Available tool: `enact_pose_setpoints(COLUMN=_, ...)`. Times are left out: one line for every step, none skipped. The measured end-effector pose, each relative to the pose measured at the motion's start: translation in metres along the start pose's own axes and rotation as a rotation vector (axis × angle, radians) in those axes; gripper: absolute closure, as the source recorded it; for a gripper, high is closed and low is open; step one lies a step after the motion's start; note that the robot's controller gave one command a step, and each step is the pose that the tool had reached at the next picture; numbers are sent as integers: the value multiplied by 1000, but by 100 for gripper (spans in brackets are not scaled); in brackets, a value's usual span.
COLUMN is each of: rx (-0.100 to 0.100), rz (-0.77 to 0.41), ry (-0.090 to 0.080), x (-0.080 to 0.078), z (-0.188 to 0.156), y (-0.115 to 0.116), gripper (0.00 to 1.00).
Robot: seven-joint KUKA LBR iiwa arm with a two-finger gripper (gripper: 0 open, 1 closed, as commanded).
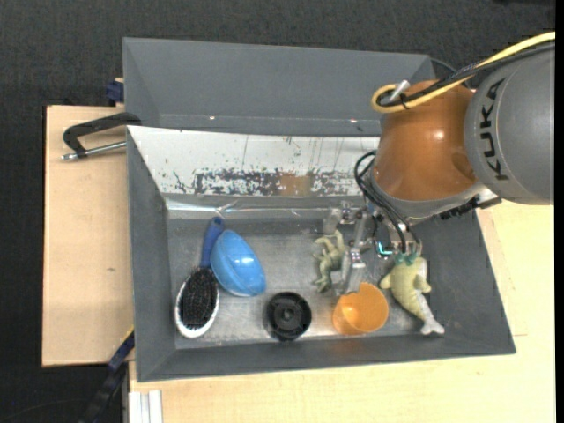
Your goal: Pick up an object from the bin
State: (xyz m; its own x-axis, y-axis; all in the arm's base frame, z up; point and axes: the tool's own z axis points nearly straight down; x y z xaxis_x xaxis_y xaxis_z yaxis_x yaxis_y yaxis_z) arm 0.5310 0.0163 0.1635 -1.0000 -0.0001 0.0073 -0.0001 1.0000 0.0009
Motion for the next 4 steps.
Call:
enact_pose_setpoints(rx=-2, rz=131, ry=-3, x=-41, z=96, y=-14, gripper=0)
enact_pose_setpoints(rx=1, rz=134, ry=-14, x=-54, z=92, y=-53, gripper=0)
enact_pose_setpoints(rx=-3, rz=172, ry=-15, x=-72, z=92, y=-18, gripper=0)
enact_pose_setpoints(rx=-2, rz=250, ry=-10, x=-68, z=92, y=-51, gripper=0)
